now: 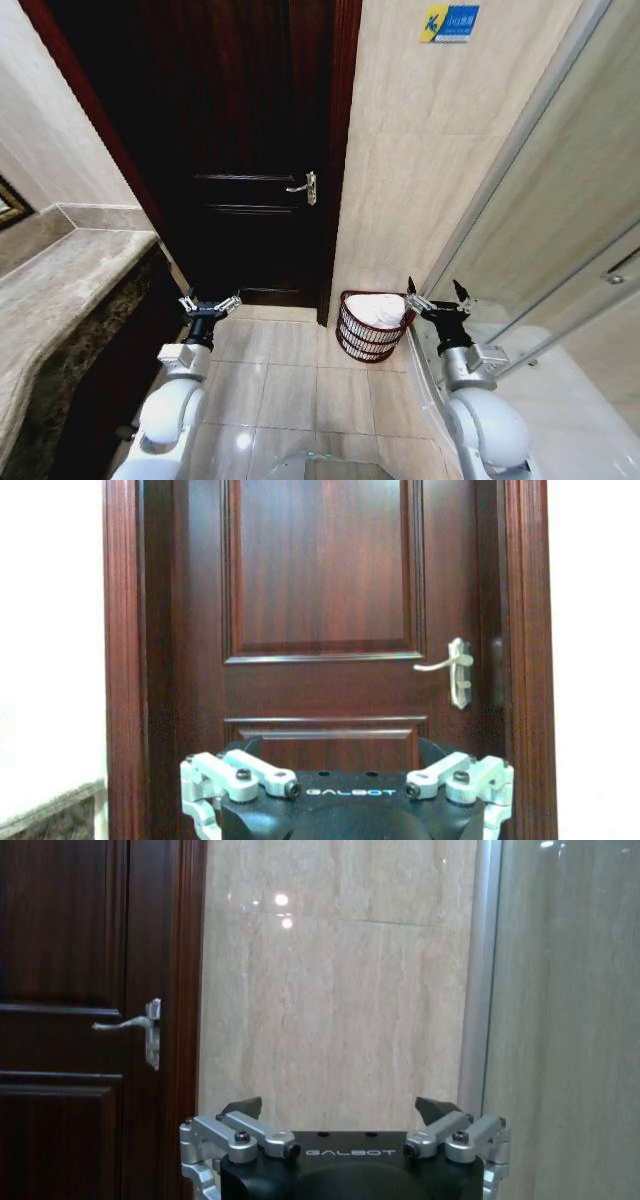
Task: Discard the used towel into the hamper.
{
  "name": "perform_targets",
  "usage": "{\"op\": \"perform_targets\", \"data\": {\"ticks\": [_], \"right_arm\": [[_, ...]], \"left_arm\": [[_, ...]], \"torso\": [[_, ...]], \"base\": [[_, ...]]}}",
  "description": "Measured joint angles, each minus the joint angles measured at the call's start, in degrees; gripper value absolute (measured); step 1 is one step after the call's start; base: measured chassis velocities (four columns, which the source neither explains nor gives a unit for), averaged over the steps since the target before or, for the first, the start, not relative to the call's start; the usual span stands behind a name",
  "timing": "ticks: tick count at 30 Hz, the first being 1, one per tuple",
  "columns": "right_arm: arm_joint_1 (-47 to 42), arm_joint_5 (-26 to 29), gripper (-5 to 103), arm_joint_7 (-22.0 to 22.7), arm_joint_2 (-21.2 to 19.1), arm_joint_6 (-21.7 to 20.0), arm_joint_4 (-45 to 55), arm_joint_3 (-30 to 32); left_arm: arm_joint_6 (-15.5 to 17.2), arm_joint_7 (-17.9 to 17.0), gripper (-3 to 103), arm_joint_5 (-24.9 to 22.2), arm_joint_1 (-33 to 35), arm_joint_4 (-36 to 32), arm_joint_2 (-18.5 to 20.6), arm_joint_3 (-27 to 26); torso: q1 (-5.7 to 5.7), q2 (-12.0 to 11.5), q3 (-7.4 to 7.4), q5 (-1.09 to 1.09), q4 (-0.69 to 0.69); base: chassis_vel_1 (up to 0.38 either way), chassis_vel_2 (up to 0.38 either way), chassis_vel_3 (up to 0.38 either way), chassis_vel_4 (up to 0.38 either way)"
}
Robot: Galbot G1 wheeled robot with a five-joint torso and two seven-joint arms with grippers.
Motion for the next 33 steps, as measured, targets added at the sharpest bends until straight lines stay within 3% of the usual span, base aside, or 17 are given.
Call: {"op": "perform_targets", "data": {"ticks": [15, 21, 27, 33], "right_arm": [[-0.4, -1.3, 100, 0.0, 0.5, 0.3, 0.2, -0.9], [-0.4, -4.8, 100, -0.3, 2.5, 1.5, -0.8, -2.6], [0.2, -5.7, 100, -0.9, 3.0, 1.6, -1.3, -3.4], [0.3, -5.9, 100, -1.3, 2.7, 1.6, -1.3, -3.6]], "left_arm": [[-0.1, 0.4, 100, -1.7, 0.0, -0.2, 0.0, -0.4], [-3.3, 1.1, 100, -3.6, 0.3, 2.3, 2.1, -0.6], [-4.0, 1.1, 100, -5.0, 1.8, 2.8, 3.6, -0.6], [-8.7, 2.2, 100, -7.3, 3.2, 5.1, 4.2, -1.5]], "torso": [[2.03, 4.5, 2.43, 0.00, 0.00], [3.03, 6.7, 3.65, 0.00, -0.01], [3.79, 8.3, 4.54, -0.01, 0.00], [4.83, 10.5, 5.72, 0.00, 0.00]], "base": [[0.000, 0.000, 0.000, 0.000], [0.000, 0.000, 0.000, 0.000], [0.000, 0.000, 0.000, 0.000], [0.000, 0.000, 0.000, 0.000]]}}
